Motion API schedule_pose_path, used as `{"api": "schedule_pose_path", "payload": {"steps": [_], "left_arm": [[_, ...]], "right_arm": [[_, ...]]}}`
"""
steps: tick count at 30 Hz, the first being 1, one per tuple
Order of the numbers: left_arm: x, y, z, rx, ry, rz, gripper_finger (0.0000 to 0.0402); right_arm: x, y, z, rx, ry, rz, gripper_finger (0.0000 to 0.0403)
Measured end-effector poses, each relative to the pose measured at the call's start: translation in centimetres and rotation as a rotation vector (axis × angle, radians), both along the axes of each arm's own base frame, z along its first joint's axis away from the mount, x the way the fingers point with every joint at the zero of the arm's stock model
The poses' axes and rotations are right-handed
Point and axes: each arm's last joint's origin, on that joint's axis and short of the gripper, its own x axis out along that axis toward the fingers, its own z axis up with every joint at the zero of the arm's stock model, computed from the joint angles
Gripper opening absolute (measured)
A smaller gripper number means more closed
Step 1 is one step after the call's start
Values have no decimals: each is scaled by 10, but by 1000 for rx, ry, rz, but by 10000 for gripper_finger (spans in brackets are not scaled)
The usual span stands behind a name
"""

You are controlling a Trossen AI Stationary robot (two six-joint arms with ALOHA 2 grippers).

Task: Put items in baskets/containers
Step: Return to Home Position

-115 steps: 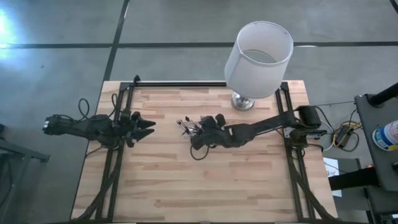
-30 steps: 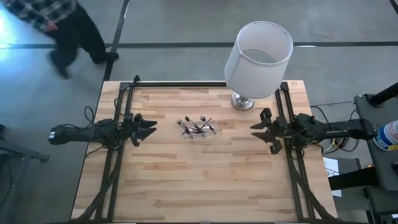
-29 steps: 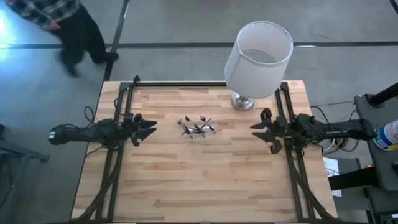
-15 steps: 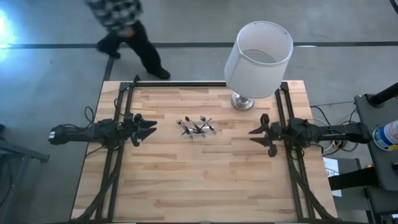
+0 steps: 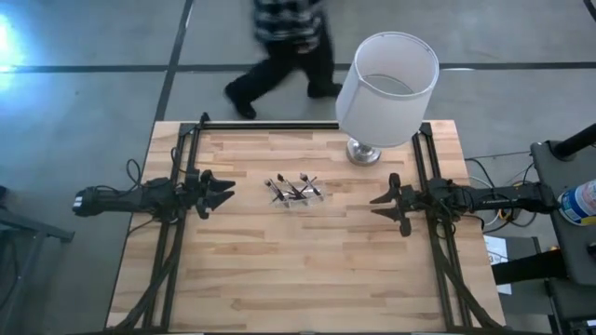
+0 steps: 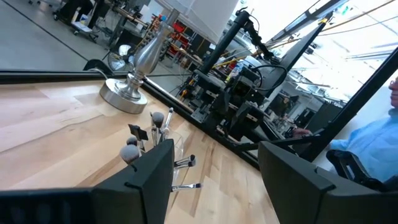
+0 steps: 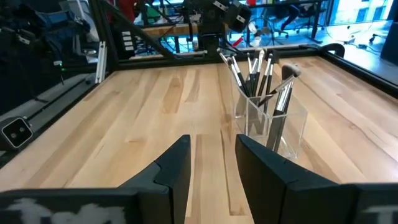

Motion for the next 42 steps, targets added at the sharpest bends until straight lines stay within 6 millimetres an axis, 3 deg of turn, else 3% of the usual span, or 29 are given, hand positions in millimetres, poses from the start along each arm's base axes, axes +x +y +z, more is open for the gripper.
{"api": "schedule_pose_path", "payload": {"steps": [42], "left_arm": [[0,0,0,0,0,0,225]], "right_arm": [[0,0,0,0,0,-1,130]]}}
